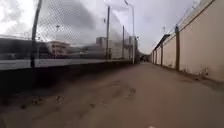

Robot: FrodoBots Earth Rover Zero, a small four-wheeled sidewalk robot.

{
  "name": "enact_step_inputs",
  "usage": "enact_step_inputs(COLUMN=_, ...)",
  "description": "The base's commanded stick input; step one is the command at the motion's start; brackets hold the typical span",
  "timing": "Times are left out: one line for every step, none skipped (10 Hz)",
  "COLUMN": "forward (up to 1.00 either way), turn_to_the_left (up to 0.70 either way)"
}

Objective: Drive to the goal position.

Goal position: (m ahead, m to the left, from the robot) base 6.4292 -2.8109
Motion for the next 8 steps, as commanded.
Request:
enact_step_inputs(forward=0.70, turn_to_the_left=0.10)
enact_step_inputs(forward=0.70, turn_to_the_left=-0.12)
enact_step_inputs(forward=0.70, turn_to_the_left=-0.35)
enact_step_inputs(forward=0.70, turn_to_the_left=-0.35)
enact_step_inputs(forward=0.70, turn_to_the_left=-0.35)
enact_step_inputs(forward=0.70, turn_to_the_left=-0.35)
enact_step_inputs(forward=0.70, turn_to_the_left=-0.03)
enact_step_inputs(forward=0.70, turn_to_the_left=0.00)
